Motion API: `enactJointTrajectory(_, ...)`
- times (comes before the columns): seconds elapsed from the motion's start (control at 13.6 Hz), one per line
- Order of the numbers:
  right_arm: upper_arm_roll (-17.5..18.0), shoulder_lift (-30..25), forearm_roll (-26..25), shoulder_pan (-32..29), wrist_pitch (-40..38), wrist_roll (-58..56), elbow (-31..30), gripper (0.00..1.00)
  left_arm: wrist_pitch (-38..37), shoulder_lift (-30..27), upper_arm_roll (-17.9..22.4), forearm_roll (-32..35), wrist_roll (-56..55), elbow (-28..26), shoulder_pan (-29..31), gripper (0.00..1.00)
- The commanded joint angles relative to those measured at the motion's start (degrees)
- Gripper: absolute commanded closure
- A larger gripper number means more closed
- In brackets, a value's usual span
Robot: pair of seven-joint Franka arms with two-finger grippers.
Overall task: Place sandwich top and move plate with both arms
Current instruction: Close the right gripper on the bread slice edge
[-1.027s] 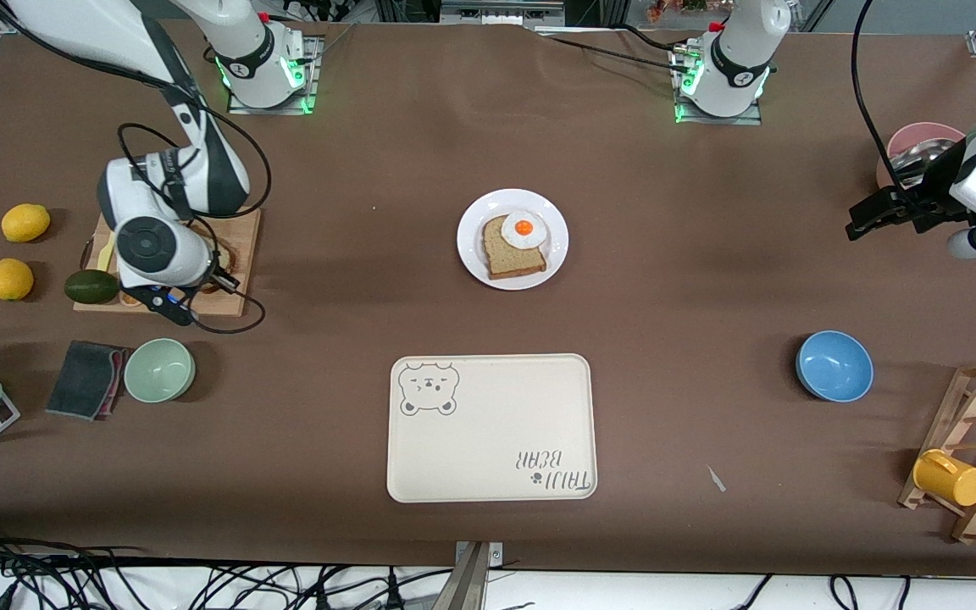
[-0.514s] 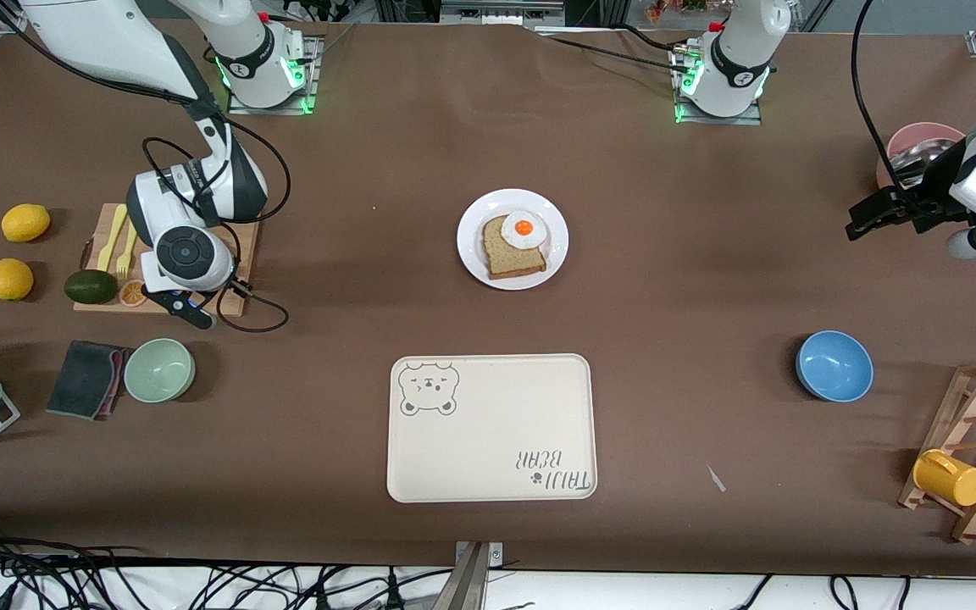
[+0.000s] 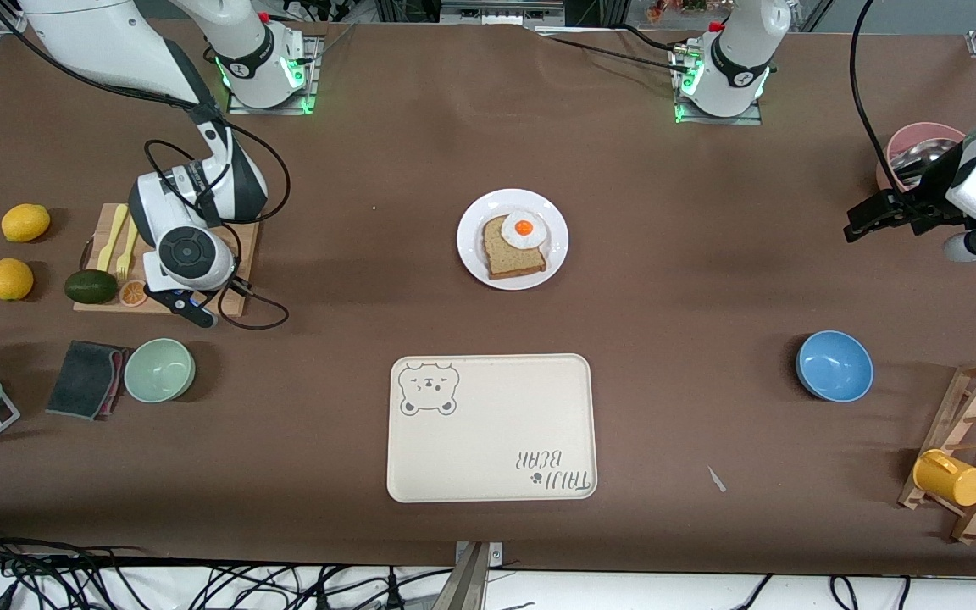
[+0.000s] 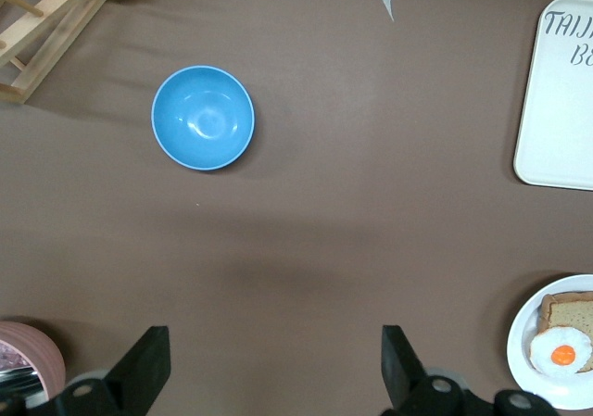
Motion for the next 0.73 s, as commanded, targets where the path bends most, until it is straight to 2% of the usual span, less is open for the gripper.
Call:
enactJointTrajectory(0.0,0.1,0.2,-1.3,-0.3,1.1,1.4,-1.1,0.92,0.0,0.1,-0.1,0.5,0.3,0.6,-0.2,0.0)
enactJointTrajectory(0.15,0.1,0.2,-1.3,-0.3,1.2,1.4,-1.1,0.93,0.1,0.2,-0.1,0.5,0.3,0.5,-0.2,0.0)
enactJointTrajectory(0.22,0.1,0.1,-1.2,-0.3,1.2,1.5,-1.0,1.0,0.5,0.3,-0.1,0.5,0.3,0.5,-0.2,0.0)
enactJointTrajectory(0.51,0.1,-0.6,-1.0,-0.3,0.2,1.6,0.2,1.0,0.4,0.1,-0.1,0.5,0.2,0.5,-0.2,0.0)
enactJointTrajectory(0.66,0.5,-1.1,-0.5,-0.2,-3.2,1.7,2.5,1.0,0.4,0.1,-0.1,0.5,0.0,0.5,-0.2,0.0)
